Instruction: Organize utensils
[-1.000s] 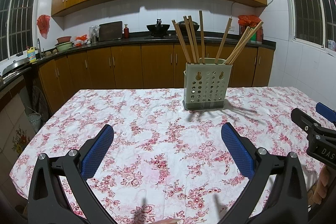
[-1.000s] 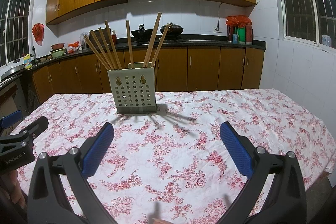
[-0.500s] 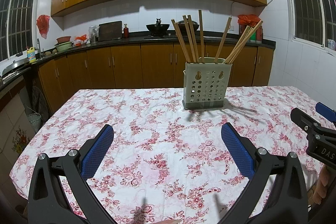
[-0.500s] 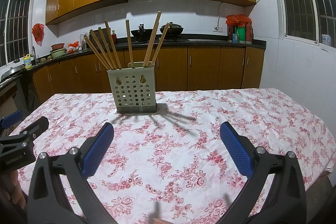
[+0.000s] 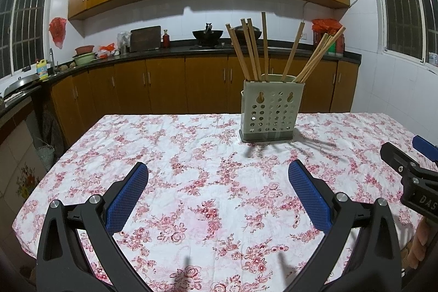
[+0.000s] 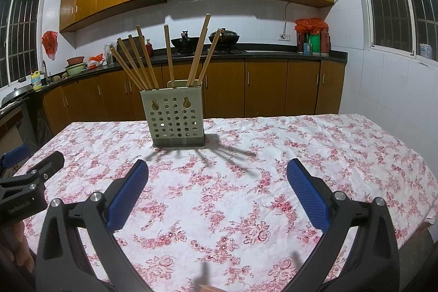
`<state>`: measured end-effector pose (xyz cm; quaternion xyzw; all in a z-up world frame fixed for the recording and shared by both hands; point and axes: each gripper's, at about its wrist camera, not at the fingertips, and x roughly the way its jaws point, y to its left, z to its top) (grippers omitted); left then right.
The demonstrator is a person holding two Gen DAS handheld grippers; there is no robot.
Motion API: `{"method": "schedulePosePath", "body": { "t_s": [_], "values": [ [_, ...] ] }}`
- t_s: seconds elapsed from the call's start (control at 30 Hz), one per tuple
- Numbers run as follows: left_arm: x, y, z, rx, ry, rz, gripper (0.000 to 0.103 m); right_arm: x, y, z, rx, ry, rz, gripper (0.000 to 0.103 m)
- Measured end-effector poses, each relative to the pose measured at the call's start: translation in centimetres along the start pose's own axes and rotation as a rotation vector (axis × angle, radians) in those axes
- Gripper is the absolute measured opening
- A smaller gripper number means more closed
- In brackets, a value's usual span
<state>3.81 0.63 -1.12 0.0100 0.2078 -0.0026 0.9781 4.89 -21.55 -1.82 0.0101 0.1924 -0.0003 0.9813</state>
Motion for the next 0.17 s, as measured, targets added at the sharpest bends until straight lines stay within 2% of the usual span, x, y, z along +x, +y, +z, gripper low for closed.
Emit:
{"method": "schedulePosePath", "body": {
  "t_s": [0.17],
  "values": [
    [-0.04, 0.12, -0.19, -0.005, 0.008, -0.002, 0.101, -0.05, 0.12, -0.05, 0.001, 0.001, 0.000, 0.099]
  ]
}}
